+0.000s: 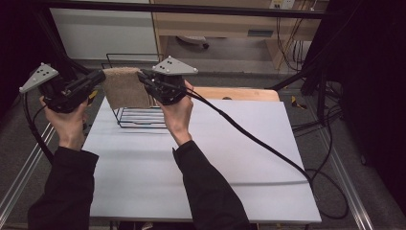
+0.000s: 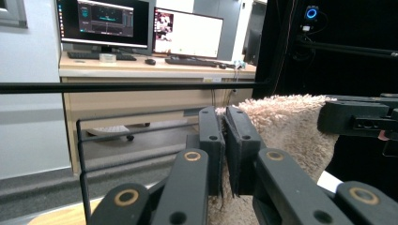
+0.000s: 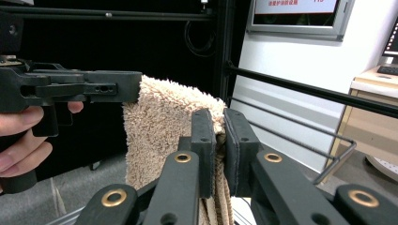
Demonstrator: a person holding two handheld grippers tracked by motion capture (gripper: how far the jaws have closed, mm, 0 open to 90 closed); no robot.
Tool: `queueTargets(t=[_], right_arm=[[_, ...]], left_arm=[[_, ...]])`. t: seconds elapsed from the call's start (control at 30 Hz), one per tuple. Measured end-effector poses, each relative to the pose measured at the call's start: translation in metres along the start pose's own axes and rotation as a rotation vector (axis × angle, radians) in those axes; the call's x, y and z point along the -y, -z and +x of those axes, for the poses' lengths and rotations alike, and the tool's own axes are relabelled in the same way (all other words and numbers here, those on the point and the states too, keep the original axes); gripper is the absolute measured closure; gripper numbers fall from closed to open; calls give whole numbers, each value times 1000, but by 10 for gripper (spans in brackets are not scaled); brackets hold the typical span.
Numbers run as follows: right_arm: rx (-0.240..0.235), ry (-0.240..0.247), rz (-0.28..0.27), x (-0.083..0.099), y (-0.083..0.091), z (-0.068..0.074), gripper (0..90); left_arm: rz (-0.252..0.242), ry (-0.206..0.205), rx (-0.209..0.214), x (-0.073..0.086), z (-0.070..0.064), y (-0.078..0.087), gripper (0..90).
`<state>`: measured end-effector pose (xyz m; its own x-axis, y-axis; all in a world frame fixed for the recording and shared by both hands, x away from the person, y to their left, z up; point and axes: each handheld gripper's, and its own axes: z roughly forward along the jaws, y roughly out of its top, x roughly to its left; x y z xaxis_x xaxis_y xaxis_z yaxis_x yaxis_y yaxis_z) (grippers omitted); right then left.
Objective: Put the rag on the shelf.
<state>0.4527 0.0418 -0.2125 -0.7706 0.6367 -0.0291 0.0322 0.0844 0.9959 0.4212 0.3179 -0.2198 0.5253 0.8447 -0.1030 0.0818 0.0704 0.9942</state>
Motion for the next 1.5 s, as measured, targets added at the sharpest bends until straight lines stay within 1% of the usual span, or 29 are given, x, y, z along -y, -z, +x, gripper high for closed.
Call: queueTargets(t=[0.17, 0.33, 0.47, 0.67, 1.0, 1.2, 1.3, 1.5], right_arm=[[9, 9, -7, -8, -5, -1, 836], [15, 4, -16, -14, -9, -5, 836], [21, 10, -25, -20, -12, -7, 836], [30, 13, -28, -31, -17, -11, 836], [36, 20, -45, -46, -26, -15, 836], [42, 8, -46, -47, -32, -22, 836], [43, -4, -55, -48, -35, -26, 836], [46, -17, -65, -50, -39, -36, 836]], left_arm=[[-9, -7, -8, -7, 2, -2, 852], [-15, -15, -16, -14, 5, -7, 852], [-23, 3, -13, -20, 8, -10, 852], [-36, -5, -17, -30, 10, -14, 852], [-50, -5, -34, -44, 17, -20, 851], [-39, -18, -41, -50, 20, -29, 851], [-39, -30, -48, -53, 21, -34, 852], [-43, -32, -37, -60, 23, -43, 851]])
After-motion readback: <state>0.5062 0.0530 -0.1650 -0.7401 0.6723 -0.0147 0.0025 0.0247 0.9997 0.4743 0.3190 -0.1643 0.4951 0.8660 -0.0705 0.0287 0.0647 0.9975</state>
